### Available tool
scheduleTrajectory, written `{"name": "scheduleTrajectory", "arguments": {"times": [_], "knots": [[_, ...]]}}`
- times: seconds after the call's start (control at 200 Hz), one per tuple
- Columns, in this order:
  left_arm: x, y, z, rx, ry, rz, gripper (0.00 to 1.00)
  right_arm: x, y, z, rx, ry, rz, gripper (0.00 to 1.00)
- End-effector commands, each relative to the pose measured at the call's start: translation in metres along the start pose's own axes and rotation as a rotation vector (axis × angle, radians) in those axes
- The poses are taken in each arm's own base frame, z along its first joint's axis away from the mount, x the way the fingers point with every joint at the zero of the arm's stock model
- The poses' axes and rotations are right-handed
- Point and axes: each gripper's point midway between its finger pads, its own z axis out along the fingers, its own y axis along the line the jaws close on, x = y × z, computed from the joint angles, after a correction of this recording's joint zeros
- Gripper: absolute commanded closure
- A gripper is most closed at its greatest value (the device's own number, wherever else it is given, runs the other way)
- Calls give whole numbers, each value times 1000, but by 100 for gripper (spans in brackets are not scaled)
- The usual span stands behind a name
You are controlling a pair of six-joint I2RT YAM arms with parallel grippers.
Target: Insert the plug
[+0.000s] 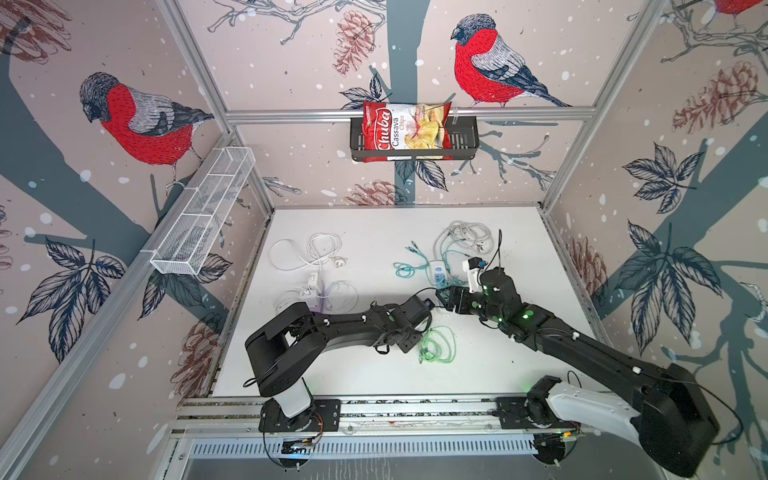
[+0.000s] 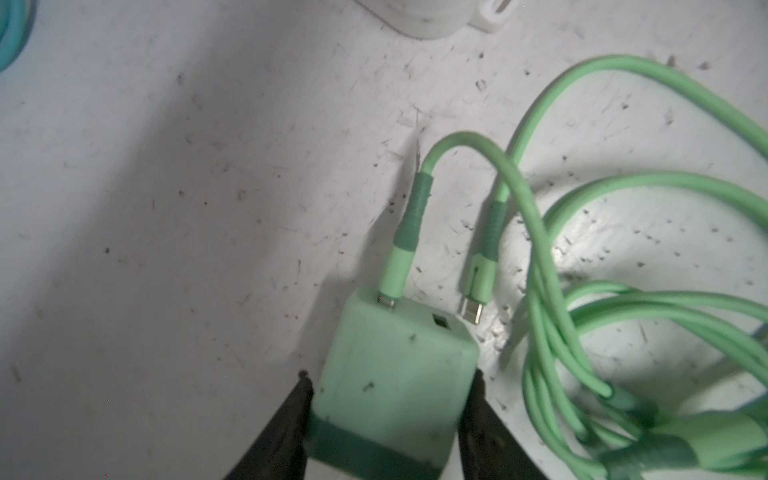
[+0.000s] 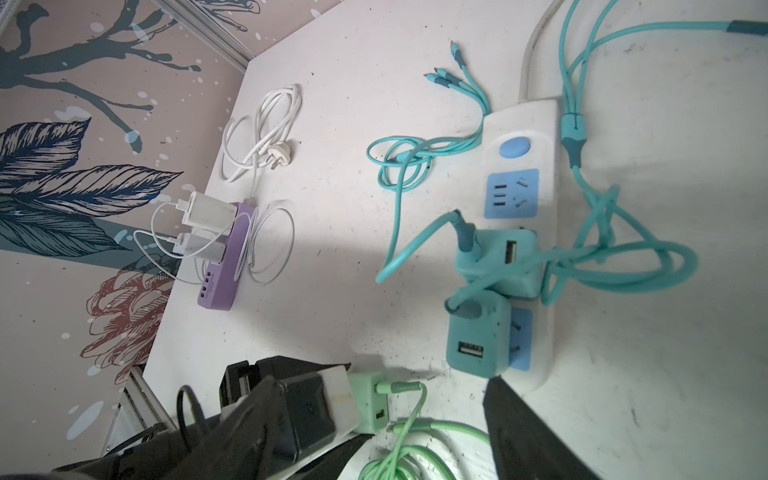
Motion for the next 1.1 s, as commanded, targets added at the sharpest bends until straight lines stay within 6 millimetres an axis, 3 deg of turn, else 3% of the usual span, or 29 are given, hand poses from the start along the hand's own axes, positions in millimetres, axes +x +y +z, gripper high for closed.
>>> {"name": "scheduleTrajectory", "arguments": {"times": [0.0, 0.175, 0.395, 0.74, 0.991, 1.096], "knots": [[5, -1, 0, 10, 24, 5, 53, -2, 4, -1, -18, -10, -15, 22], [4, -1, 1, 8, 22, 10, 62, -1, 4, 0, -19, -2, -15, 22], [-8, 9, -6, -50, -46, 6, 78, 2, -10, -4, 28, -2, 13, 22], [-46, 30, -75, -128, -454, -7, 82, -11, -16, -35, 67, -77, 35, 24], [-59, 17, -116, -70, -791, 85, 81, -1, 21, -42, -134, -17, -52, 25], [-57, 12, -121, -56, -879, 118, 82, 4, 38, -40, -228, 24, -78, 25]]}}
